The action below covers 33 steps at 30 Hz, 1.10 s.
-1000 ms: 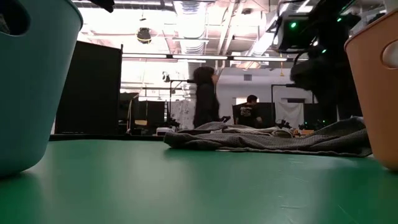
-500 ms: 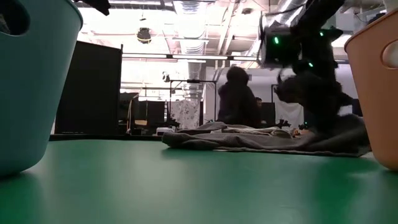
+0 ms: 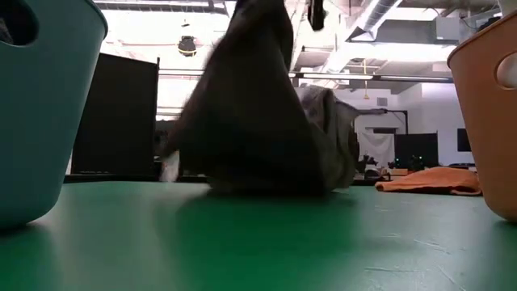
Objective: Sort towels by color in basket
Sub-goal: Put the gray towel into the green bin
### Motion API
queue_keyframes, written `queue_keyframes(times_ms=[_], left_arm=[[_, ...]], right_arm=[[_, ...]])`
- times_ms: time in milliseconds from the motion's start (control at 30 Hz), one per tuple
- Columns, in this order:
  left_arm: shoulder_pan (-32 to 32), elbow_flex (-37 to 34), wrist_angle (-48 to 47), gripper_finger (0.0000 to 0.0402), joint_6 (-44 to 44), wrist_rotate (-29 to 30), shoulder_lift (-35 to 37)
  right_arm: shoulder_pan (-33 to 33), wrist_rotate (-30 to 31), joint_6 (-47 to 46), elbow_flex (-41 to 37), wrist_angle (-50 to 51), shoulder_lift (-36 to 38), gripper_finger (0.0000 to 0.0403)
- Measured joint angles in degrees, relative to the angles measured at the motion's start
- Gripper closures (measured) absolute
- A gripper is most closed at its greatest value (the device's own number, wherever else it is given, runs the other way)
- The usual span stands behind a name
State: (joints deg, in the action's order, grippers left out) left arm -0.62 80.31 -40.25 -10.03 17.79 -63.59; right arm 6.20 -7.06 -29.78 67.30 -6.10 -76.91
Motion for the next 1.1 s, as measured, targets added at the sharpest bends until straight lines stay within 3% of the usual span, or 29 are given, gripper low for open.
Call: queue_keyframes(times_ms=[300,500,767,867,1000,1100], left_arm=[[0.27,0.04,14.77,0.025,4.94,-1.26,-7.96],[2.93,0.11,23.33,0.025,7.31,-1.17,-10.42],[4.79,0.11,26.77,0.0254,6.42,-1.29,-10.8],[4.76,0.11,28.06,0.0282,4.35,-2.15,-10.54],[4.76,0.11,28.17,0.0378,4.82,-2.37,-10.36],[5.19,0.11,28.49,0.0396,5.4,-2.27,-10.25]], right_arm=[[-0.57,6.0,8.82,13.25,2.25,-4.65,0.0384],[-0.69,4.97,9.33,20.19,5.26,-9.6,0.0384],[-1.78,1.75,9.31,25.48,6.21,-12.49,0.0381],[-1.84,1.55,9.31,25.54,6.02,-12.32,0.0377],[-1.89,0.96,9.29,25.54,6.51,-12.18,0.0356],[-2.11,-0.74,9.1,25.54,8.19,-12.12,0.0326]])
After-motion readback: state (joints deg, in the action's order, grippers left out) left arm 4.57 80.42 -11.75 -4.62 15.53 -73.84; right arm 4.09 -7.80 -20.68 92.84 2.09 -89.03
